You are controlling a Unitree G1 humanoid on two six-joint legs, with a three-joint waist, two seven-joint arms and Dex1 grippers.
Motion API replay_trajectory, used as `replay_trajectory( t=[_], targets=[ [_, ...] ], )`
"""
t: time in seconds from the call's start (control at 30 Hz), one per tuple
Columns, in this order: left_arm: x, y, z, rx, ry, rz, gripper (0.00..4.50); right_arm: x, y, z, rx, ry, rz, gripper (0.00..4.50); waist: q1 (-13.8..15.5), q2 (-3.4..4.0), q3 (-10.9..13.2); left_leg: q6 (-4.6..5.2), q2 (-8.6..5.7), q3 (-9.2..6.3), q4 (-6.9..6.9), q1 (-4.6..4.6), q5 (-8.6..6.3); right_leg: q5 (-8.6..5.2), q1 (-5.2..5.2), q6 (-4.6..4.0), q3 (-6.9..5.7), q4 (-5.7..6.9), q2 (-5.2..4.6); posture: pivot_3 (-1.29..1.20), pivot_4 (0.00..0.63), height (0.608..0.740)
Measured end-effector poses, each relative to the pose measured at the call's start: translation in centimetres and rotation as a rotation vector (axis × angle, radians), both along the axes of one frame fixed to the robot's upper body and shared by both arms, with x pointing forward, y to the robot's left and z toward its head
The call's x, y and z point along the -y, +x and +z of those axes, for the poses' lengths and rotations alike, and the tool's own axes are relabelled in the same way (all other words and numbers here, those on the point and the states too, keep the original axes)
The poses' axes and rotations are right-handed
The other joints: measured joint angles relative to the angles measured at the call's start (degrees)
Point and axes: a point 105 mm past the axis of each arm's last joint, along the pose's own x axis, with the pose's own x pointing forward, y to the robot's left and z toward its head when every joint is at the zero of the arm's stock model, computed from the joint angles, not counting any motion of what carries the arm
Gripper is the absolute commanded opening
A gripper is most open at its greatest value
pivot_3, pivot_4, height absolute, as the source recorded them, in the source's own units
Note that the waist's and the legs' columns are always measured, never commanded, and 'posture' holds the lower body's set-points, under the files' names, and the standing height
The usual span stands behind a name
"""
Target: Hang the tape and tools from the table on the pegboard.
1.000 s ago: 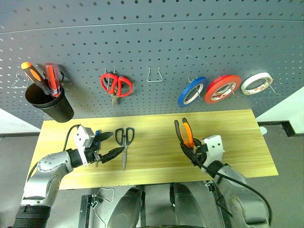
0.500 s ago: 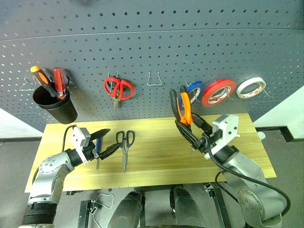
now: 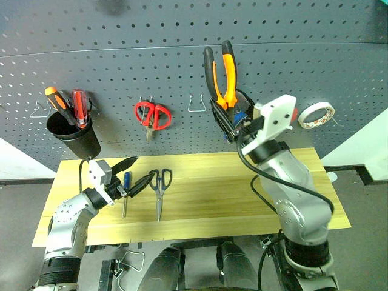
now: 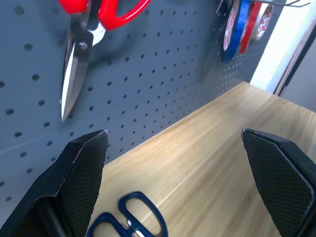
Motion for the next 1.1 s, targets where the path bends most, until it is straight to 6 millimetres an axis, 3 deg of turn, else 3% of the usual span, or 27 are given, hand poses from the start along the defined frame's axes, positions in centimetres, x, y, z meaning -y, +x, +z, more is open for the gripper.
replay_trajectory(
  t=[0.37, 0.93, 1.1],
  targets=[
    [0.2, -1.1, -0.4, 0.03, -0.029, 0.024, 4.5, -2.9, 1.6, 0.2, 0.026, 0.014, 0.017, 2.24, -0.1, 0.01, 0.0, -0.06, 0.13, 0.11, 0.1, 0.0, 0.03, 0.13, -0.05, -0.12, -0.09, 0.07, 0.08, 0.09, 0.137, 0.739],
    [-0.6, -1.9, 0.2, 0.175, -0.147, 0.137, 4.5, -5.5, 0.8, 4.1, 0.138, 0.14, 0.075, 2.24, 0.0, 0.02, 0.0, -0.23, 0.3, 0.21, 0.54, 0.05, 0.13, 0.39, -0.05, -0.21, -0.08, 0.48, 0.33, 0.09, 0.148, 0.739],
    [-0.7, -1.8, 0.1, 0.175, -0.146, 0.147, 4.5, -6.5, 1.9, 3.8, 0.141, 0.143, 0.054, 2.24, 0.1, 0.02, 0.0, -0.32, 0.33, 0.22, 0.54, 0.1, 0.18, 0.46, -0.05, -0.32, -0.08, 0.55, 0.4, 0.1, 0.151, 0.739]
  ],
)
